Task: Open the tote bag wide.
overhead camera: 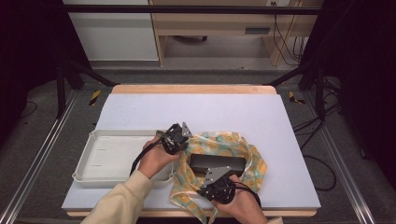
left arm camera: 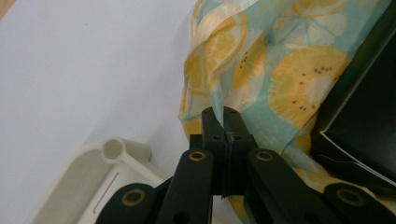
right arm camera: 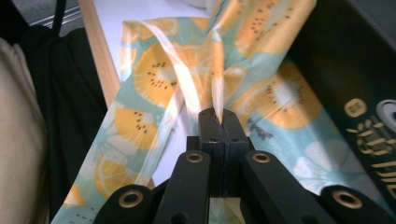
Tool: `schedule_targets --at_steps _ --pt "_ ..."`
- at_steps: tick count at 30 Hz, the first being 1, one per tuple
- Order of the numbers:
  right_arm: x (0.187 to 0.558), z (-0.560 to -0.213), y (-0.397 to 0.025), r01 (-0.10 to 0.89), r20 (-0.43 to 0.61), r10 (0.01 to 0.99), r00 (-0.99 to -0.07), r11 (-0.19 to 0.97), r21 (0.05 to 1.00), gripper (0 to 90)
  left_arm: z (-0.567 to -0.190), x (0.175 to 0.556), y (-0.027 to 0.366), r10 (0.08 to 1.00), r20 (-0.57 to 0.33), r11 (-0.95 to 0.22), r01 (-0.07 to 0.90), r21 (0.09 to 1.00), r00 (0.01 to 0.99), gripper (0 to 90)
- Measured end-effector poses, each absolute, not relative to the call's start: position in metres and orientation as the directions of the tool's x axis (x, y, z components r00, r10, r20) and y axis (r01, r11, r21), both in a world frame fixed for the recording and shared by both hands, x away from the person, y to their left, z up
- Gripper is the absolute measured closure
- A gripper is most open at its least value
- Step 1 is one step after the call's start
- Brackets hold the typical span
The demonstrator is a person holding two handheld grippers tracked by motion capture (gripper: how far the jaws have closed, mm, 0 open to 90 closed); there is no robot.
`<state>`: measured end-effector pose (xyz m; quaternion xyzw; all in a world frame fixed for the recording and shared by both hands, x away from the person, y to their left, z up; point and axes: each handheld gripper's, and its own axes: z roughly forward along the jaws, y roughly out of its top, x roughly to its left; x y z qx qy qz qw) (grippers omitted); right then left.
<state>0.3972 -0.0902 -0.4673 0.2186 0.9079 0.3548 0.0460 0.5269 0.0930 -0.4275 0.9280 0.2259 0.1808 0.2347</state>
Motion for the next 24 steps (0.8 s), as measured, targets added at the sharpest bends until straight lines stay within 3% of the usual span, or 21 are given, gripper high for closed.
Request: schedule_targets --at_steps 7,10,13,14,15,17,18,24 --pt "0.396 -0.469 -0.091 0.363 0.083 0.415 -0.906 0.66 0.657 90.0 -0.437 0.529 0.094 0.51 0.206 -0.781 0.35 0.517 0.835 89.6" --pt "0.396 -0.468 -0.092 0.361 0.081 0.417 -0.905 0.653 0.666 85.7 -0.437 0.526 0.096 0.516 0.208 -0.768 0.342 0.541 0.831 85.4" --pt "0.393 -0.463 -0.095 0.351 0.052 0.438 -0.897 0.638 0.686 69.2 -0.43 0.52 0.103 0.549 0.217 -0.722 0.328 0.609 0.807 74.1" --pt "0.393 -0.463 -0.095 0.351 0.052 0.438 -0.897 0.638 0.686 69.2 -0.43 0.52 0.103 0.549 0.217 -0.722 0.328 0.609 0.807 69.6" --pt "0.391 -0.459 -0.097 0.344 0.031 0.454 -0.89 0.628 0.698 58.8 -0.424 0.516 0.107 0.568 0.216 -0.693 0.321 0.645 0.794 64.9" --pt "0.391 -0.458 -0.098 0.343 0.026 0.459 -0.888 0.624 0.702 56.7 -0.421 0.514 0.109 0.575 0.216 -0.681 0.315 0.661 0.79 62.4" --pt "0.389 -0.453 -0.101 0.343 0.012 0.474 -0.881 0.62 0.705 48.3 -0.414 0.509 0.112 0.587 0.22 -0.658 0.299 0.691 0.779 55.8" --pt "0.387 -0.443 -0.108 0.347 -0.005 0.504 -0.863 0.603 0.718 38.3 -0.397 0.495 0.118 0.593 0.211 -0.616 0.269 0.741 0.777 47.0"
